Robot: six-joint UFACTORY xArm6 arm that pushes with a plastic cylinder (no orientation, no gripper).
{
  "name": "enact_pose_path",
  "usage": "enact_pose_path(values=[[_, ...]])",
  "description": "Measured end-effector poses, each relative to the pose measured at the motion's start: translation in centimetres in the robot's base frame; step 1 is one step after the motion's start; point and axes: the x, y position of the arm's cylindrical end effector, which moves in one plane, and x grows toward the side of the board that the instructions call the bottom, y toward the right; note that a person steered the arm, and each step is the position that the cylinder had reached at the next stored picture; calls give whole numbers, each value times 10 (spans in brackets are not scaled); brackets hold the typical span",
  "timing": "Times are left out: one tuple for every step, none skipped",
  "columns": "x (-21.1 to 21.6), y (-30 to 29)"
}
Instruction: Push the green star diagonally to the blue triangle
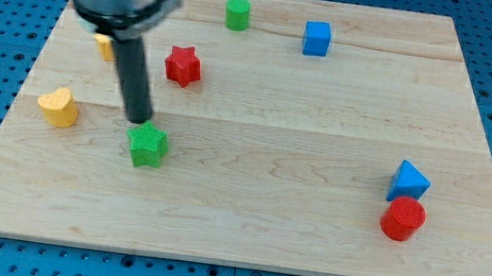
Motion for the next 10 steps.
enact_pose_path(values=[[3,-21],[36,4],[40,66],[40,109],[41,46],[65,44],[73,106],[73,143],[71,181],[71,179]])
